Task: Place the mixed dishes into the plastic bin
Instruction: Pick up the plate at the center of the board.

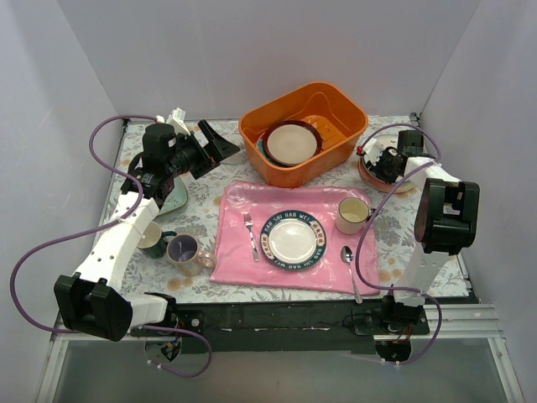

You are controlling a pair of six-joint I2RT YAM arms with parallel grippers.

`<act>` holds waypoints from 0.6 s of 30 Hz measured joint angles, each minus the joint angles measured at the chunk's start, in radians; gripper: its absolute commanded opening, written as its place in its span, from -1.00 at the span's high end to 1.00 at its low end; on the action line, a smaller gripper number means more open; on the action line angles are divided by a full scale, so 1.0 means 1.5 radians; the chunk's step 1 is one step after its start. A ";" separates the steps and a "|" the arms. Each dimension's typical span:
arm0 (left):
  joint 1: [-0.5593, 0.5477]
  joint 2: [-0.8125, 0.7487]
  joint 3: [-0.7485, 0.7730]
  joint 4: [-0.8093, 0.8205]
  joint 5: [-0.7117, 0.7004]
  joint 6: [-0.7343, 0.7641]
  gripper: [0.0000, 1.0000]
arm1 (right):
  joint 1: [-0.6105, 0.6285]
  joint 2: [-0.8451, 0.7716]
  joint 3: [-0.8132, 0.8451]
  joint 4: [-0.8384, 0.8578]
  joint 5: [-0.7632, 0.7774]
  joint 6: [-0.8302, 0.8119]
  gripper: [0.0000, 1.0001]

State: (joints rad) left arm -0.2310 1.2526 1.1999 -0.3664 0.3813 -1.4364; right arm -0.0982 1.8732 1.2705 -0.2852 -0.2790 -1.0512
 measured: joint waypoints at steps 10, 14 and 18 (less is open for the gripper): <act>0.000 0.000 0.000 0.000 0.000 -0.001 -0.96 | -0.008 0.008 0.014 -0.025 -0.038 -0.009 0.97; 0.000 0.000 0.000 0.000 0.000 -0.003 -0.96 | -0.015 0.009 0.026 -0.048 -0.049 -0.011 0.97; 0.000 0.000 0.000 0.000 0.000 -0.005 -0.96 | -0.024 0.008 0.040 -0.073 -0.064 -0.009 0.97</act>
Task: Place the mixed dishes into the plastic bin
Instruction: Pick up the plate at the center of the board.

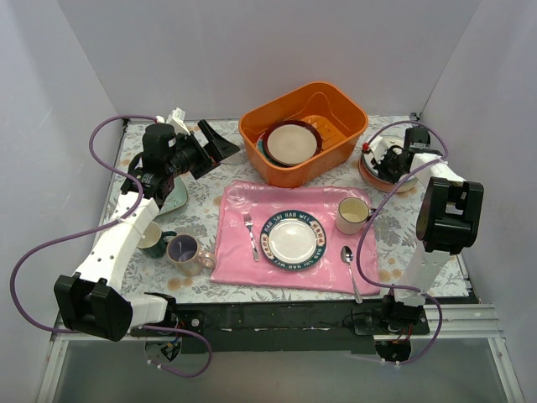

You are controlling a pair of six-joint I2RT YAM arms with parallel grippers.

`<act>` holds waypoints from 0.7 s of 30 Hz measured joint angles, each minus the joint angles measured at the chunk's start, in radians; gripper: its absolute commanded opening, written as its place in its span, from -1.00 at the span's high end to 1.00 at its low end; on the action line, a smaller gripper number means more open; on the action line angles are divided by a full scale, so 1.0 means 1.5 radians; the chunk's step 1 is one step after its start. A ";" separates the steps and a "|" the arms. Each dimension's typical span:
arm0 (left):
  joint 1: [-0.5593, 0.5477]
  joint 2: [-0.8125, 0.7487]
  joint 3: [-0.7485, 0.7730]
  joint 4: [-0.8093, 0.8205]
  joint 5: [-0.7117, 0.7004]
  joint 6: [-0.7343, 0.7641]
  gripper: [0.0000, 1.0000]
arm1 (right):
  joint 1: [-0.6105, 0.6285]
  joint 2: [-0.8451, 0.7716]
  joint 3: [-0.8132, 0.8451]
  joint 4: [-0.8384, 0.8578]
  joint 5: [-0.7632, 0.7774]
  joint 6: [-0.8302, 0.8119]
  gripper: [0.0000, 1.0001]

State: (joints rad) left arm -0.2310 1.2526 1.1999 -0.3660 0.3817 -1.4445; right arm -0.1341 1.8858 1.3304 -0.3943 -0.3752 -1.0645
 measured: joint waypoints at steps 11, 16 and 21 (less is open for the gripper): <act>0.000 -0.002 0.000 0.000 0.000 -0.003 -0.96 | -0.008 -0.033 -0.015 -0.035 -0.040 -0.009 0.97; 0.000 -0.004 0.000 0.000 0.000 -0.003 -0.96 | -0.008 -0.073 -0.032 -0.060 -0.055 -0.025 0.97; 0.000 -0.005 0.000 0.001 0.001 -0.005 -0.96 | -0.008 -0.096 -0.056 -0.082 -0.062 -0.044 0.97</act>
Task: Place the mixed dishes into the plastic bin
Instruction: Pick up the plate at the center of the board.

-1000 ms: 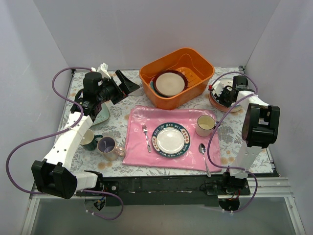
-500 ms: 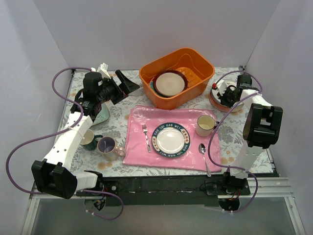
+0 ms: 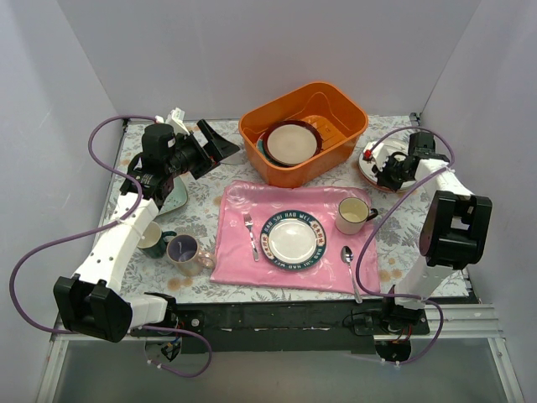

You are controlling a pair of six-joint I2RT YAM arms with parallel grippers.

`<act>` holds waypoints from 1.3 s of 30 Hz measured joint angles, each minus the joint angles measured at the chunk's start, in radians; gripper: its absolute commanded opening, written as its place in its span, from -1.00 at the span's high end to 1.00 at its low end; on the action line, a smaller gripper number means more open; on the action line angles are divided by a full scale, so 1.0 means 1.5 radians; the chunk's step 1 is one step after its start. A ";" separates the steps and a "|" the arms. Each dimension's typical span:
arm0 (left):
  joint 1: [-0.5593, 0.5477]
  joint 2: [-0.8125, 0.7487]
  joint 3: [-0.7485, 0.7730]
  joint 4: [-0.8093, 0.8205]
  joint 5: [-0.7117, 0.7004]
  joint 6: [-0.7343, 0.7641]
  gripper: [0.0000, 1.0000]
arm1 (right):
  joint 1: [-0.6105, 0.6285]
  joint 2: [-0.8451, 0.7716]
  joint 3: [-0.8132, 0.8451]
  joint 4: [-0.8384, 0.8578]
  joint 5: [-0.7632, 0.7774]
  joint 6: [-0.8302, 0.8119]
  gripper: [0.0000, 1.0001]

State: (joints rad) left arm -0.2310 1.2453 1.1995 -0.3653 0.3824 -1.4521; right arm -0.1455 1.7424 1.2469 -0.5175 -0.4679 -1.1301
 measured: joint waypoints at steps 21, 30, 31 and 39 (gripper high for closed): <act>0.000 -0.012 -0.010 0.004 0.005 -0.005 -0.96 | 0.001 -0.018 -0.046 0.008 0.023 -0.036 0.09; 0.000 -0.022 -0.020 0.004 0.006 -0.012 -0.96 | 0.021 -0.018 -0.063 0.067 0.067 -0.030 -0.11; 0.000 -0.022 -0.020 0.004 0.006 -0.014 -0.96 | 0.026 -0.018 -0.072 0.083 0.076 -0.029 -0.12; 0.000 -0.024 -0.021 0.004 0.007 -0.020 -0.96 | 0.076 -0.029 -0.169 0.260 0.180 -0.017 0.17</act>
State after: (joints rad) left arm -0.2310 1.2091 1.1675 -0.3592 0.3935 -1.4822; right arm -0.0322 1.6993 0.9936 -0.1276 -0.1974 -1.1561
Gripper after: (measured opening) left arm 0.981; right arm 0.495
